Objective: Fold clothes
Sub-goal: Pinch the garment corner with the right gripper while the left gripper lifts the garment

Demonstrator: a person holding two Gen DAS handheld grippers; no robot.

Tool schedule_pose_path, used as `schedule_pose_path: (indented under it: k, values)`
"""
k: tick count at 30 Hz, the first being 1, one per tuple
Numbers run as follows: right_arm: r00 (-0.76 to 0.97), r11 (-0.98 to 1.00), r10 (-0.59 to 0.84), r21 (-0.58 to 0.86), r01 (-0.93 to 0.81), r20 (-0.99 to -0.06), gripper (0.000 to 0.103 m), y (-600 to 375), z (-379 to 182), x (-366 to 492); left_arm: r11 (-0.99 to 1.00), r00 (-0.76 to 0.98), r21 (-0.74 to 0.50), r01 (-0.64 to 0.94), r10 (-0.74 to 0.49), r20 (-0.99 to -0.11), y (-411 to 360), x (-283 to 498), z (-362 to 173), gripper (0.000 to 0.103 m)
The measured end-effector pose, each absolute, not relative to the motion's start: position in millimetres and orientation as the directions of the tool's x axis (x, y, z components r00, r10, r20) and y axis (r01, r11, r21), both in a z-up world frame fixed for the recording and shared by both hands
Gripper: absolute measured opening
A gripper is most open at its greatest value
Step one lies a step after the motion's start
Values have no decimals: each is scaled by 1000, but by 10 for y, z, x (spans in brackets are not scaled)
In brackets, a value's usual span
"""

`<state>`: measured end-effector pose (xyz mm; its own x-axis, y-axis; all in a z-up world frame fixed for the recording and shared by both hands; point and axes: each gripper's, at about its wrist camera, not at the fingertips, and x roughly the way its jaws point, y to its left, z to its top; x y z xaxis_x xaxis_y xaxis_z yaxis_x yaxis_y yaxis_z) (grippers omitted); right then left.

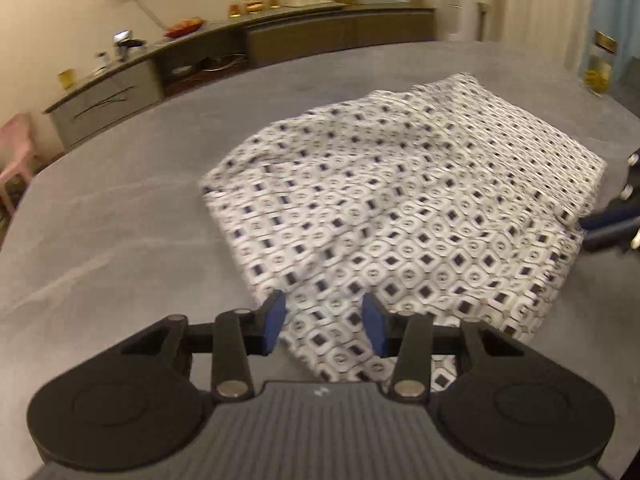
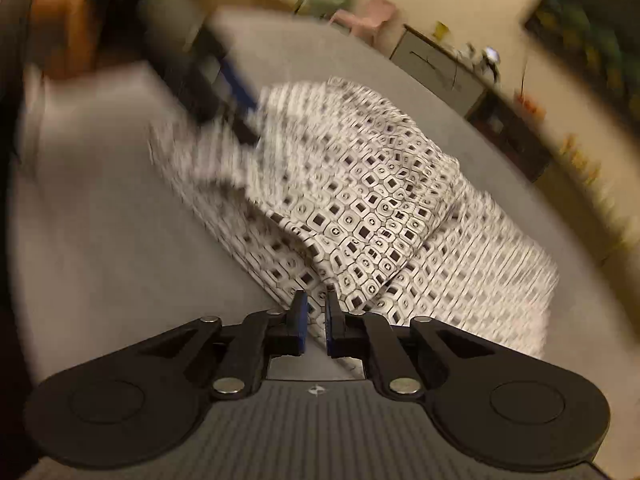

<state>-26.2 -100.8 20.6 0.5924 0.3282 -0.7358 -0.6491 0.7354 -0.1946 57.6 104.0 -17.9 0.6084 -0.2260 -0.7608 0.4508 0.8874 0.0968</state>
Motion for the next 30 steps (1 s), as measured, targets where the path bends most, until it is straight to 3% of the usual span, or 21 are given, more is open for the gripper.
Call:
schedule_pose_path:
  k: [2,7,10,11,15,17,21,23,25,26,27,29,30]
  values:
    - [610,808,351,-100,-581,-710,13,-1250,347,-93,882,612,50,469,-284,-738,934,543,-66,39]
    - [684,912,242,-78,-402,-688,13,-1375,248,666,790,539,5,613,-413,-735,351,436,34,42]
    - [626,901,306,6,-434,-717,13,-1285,127,957,800,528,64,597,-331,-782,314,392,-190,42]
    - [605,898,307,13,-439,-735,13,-1284,78,988,816,530,73,574,-302,-793,383,380,-244,46]
    - [617,912,231,-53,-406,-752,14,-1459,-32,958,887,542,40,461,-246,-804,830,312,-224,46]
    - [632,928,197,-65,-366,-750,17,-1592,-37,947,894,535,43,447,-228,-813,864,305,-191,43]
    - [634,944,259,52,-325,-729,19,-1708,64,855,865,564,75,496,-256,-785,545,319,84,39]
    - [631,932,333,142,-334,-700,32,-1774,194,697,851,571,49,523,-307,-761,319,371,246,43]
    - [650,936,342,183,-300,-679,76,-1882,269,531,839,555,5,545,-355,-752,76,481,340,45]
    - [675,950,310,184,-254,-670,85,-1976,290,439,837,546,-14,547,-369,-752,-47,551,362,48]
    - [695,964,265,179,-196,-668,93,-2091,288,353,837,538,-33,547,-381,-752,-169,625,382,51]
    - [700,981,190,168,-101,-688,93,-2268,165,255,840,514,-76,538,-398,-760,-399,802,413,65]
    - [689,982,177,172,-77,-703,93,-2319,82,244,840,500,-98,534,-407,-765,-511,894,429,67]
